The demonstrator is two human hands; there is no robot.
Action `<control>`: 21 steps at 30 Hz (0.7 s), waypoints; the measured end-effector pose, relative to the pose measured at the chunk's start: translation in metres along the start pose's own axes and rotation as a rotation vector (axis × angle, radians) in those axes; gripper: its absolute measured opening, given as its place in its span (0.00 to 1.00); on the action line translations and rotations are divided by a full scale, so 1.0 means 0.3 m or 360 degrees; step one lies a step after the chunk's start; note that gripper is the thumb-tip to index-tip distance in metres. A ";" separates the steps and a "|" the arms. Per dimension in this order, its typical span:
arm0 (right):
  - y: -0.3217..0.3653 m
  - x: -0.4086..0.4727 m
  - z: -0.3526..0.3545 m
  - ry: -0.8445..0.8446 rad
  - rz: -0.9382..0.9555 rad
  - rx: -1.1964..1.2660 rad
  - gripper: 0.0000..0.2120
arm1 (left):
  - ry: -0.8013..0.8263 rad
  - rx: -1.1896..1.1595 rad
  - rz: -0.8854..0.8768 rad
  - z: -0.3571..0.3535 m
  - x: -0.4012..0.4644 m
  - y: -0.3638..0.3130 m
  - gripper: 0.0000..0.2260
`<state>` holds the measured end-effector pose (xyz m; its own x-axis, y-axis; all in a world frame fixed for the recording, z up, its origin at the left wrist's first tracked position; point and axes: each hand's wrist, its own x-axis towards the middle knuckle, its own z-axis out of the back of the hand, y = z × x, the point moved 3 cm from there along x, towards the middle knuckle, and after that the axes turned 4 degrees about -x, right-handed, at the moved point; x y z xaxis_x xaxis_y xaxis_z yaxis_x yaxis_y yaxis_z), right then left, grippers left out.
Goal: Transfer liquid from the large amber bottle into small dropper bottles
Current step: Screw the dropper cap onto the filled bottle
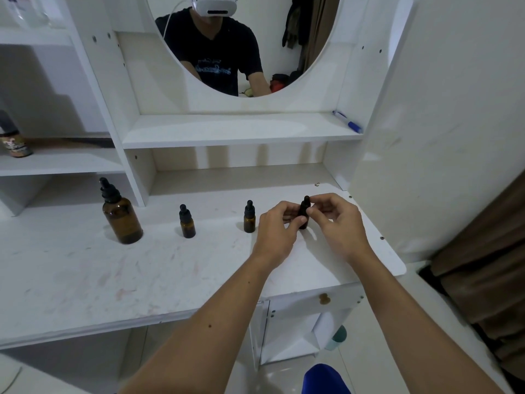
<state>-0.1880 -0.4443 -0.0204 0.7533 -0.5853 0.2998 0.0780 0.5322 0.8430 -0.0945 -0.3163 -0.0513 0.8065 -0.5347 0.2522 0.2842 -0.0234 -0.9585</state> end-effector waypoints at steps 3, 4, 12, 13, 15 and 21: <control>-0.019 -0.008 -0.009 -0.0024 -0.0007 0.0116 0.11 | -0.0008 -0.0008 0.0010 0.000 -0.001 0.000 0.08; -0.022 -0.010 -0.013 -0.0033 0.0014 0.0122 0.11 | -0.0006 -0.0001 0.0007 -0.001 -0.001 0.000 0.08; -0.037 -0.008 -0.032 -0.0011 -0.0054 0.0214 0.08 | -0.0001 0.0002 -0.0003 0.001 0.001 0.000 0.08; -0.038 -0.010 -0.033 -0.0017 -0.0081 0.0259 0.09 | -0.0002 0.0000 -0.0006 0.001 0.001 -0.002 0.08; -0.038 -0.010 -0.034 -0.0037 -0.0072 0.0284 0.10 | -0.0004 0.0001 -0.0008 0.002 0.000 -0.004 0.07; -0.039 -0.007 -0.033 -0.0006 -0.0006 0.0214 0.09 | 0.0004 0.0015 -0.0006 0.001 -0.001 -0.006 0.08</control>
<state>-0.1839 -0.4432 -0.0354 0.7506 -0.5898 0.2978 -0.0073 0.4433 0.8964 -0.0952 -0.3159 -0.0497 0.8041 -0.5368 0.2555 0.2923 -0.0173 -0.9562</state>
